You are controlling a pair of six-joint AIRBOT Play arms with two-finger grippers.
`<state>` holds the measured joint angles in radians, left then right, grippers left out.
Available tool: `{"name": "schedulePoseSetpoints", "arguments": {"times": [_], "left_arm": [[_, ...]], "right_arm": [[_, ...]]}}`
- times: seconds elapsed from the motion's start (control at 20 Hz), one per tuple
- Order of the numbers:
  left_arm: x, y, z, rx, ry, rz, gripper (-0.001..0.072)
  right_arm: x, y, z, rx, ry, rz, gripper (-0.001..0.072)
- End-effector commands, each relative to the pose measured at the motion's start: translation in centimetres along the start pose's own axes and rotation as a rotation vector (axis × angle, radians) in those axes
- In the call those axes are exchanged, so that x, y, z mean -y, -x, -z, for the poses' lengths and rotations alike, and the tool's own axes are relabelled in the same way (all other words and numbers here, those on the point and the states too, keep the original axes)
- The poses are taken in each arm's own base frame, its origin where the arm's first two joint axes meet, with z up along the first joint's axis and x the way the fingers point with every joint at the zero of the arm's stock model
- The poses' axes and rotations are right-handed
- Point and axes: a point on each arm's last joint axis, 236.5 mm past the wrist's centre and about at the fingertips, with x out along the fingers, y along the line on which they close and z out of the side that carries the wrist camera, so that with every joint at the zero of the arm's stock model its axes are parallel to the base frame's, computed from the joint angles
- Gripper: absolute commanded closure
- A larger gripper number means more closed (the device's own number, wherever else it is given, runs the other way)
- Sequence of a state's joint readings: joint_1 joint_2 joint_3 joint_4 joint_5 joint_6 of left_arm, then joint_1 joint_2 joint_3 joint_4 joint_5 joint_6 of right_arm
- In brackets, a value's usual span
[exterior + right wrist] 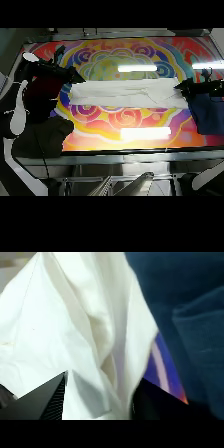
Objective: Fold the shirts.
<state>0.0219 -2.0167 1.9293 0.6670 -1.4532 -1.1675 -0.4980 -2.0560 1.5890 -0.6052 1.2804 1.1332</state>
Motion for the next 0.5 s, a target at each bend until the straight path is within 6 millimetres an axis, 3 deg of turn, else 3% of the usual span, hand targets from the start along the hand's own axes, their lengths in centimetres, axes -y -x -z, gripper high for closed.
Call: {"name": "schedulePoseSetpoints", "arguments": {"times": [0.0, 0.05, 0.1, 0.3, 0.45], "left_arm": [[-0.7, -1.5, -0.3, 0.001, -0.016, -0.047, 0.0705], [-1.1, -2.3, -0.2, -0.006, -0.033, -0.084, 0.0705], [-1.4, -2.9, -0.1, -0.017, -0.052, -0.119, 0.0705], [0.1, -6.4, -0.7, -0.011, -0.144, -0.189, 0.0704], [1.3, -9.5, -1.2, 0.006, -0.219, -0.235, 0.0703]], "right_arm": [[0.1, -0.1, -0.4, 0.017, 0.001, 0.008, 0.0299], [0.1, -0.1, -0.4, 0.018, 0.001, 0.008, 0.0372], [0.1, -0.1, -0.5, 0.019, 0.000, 0.008, 0.0374], [-0.1, -0.1, -0.5, 0.019, -0.004, 0.003, 0.0672], [-1.6, 0.2, -1.1, 0.045, -0.012, -0.047, 0.0697]]}}
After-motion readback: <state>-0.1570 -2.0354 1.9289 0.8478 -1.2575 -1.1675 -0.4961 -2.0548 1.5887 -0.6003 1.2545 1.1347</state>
